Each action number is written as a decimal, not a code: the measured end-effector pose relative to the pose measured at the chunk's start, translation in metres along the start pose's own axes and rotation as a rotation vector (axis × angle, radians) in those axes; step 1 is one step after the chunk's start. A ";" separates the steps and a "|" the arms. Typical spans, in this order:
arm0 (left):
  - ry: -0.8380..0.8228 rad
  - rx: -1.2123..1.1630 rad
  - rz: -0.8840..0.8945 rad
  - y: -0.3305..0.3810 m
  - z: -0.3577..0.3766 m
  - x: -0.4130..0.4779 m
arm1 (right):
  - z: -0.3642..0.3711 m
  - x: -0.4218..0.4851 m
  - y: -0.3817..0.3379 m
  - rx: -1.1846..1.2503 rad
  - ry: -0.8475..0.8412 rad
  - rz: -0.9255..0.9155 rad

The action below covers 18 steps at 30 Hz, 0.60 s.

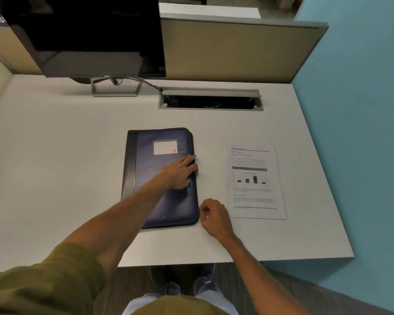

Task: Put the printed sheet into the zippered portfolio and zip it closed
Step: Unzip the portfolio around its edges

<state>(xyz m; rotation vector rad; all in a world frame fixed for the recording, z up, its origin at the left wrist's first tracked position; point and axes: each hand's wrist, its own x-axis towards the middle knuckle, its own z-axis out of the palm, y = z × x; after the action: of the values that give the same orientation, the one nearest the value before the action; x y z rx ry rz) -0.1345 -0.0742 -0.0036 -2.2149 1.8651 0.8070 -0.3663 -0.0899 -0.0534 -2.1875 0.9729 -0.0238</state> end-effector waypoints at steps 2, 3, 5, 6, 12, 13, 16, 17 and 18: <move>0.026 -0.006 -0.002 -0.001 0.002 -0.001 | 0.006 -0.014 0.003 0.008 0.005 0.000; 0.044 -0.021 -0.017 -0.002 0.004 -0.003 | 0.008 -0.020 0.004 0.010 0.016 0.002; 0.089 -0.079 -0.070 -0.005 0.010 -0.010 | 0.012 -0.025 0.003 0.005 0.052 0.011; 0.115 -0.112 -0.105 -0.008 0.014 -0.017 | 0.013 -0.025 0.001 0.004 0.069 0.021; 0.228 -0.292 -0.463 -0.060 0.053 -0.088 | 0.012 -0.016 -0.006 0.046 0.161 0.064; 0.250 -0.343 -0.515 -0.068 0.060 -0.102 | 0.011 -0.013 -0.007 0.049 0.175 0.072; 0.301 -0.537 -0.605 -0.080 0.082 -0.137 | 0.012 -0.007 -0.011 0.049 0.222 0.092; 0.300 -0.588 -0.616 -0.082 0.089 -0.147 | 0.014 -0.007 -0.012 0.050 0.240 0.094; 0.289 -0.628 -0.615 -0.082 0.095 -0.155 | 0.016 -0.008 -0.013 0.051 0.257 0.096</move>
<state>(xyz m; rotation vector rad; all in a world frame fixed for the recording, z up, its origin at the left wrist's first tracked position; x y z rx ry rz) -0.1006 0.1204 -0.0294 -3.1758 0.9334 1.0762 -0.3590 -0.0687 -0.0547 -2.1233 1.2054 -0.2870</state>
